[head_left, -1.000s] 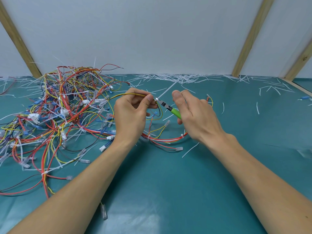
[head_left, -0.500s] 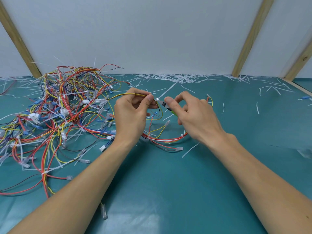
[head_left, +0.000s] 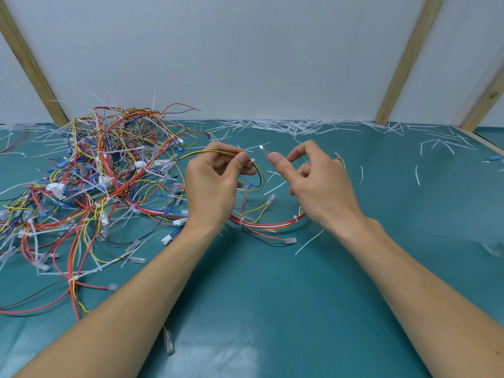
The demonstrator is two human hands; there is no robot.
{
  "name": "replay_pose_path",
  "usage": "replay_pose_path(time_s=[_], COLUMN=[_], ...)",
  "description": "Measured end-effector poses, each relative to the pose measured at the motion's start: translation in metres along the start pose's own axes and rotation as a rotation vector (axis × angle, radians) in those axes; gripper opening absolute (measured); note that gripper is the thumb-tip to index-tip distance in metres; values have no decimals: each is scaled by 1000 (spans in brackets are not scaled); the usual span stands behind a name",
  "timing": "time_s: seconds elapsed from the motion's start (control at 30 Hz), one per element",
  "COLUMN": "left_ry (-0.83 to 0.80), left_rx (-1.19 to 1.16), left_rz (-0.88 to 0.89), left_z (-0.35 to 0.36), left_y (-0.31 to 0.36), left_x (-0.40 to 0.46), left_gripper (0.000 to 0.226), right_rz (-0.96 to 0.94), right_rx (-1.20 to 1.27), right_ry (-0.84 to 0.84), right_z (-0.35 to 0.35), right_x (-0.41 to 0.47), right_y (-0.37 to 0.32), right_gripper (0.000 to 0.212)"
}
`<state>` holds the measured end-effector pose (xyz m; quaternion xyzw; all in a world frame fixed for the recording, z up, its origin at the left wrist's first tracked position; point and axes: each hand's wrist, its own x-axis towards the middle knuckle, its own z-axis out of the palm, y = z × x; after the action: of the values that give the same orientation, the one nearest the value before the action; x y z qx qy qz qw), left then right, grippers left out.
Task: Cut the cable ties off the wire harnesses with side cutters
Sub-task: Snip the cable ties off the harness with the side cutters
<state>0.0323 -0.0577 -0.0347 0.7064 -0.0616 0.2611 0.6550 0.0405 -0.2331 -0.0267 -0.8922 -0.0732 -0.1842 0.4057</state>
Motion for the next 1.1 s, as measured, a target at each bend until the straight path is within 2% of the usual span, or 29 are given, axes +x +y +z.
replay_pose_path(time_s=[0.27,0.5,0.7,0.87,0.93,1.03,1.1], left_ry=[-22,-148,-264,-207,-220,-334,-297], left_rx=[-10,-24,-33,45,38,100,163], left_rz=[4,7,1,-13,-9,30,67], left_z=[1,4,3,3,2,3,2], left_y=[2,5,5,2,1,1,2], left_x=[-1,-4,-2,-3,-2,0,0], left_gripper=[3,16,18,2,5,20,25], right_rz=[-46,-85,-24,-65,-65,-22,36], right_rx=[10,190,279,361,354,350,357], right_ry=[7,-51,-35,-102,-89,-62,-20], right_z=[1,3,-2,3,5,4,2], right_x=[-4,-8,0,-3,-4,-2,1], right_y=[-3,-13,-7,-10,-10,-7,-5], right_gripper=[50,10,10,8,16,19,14])
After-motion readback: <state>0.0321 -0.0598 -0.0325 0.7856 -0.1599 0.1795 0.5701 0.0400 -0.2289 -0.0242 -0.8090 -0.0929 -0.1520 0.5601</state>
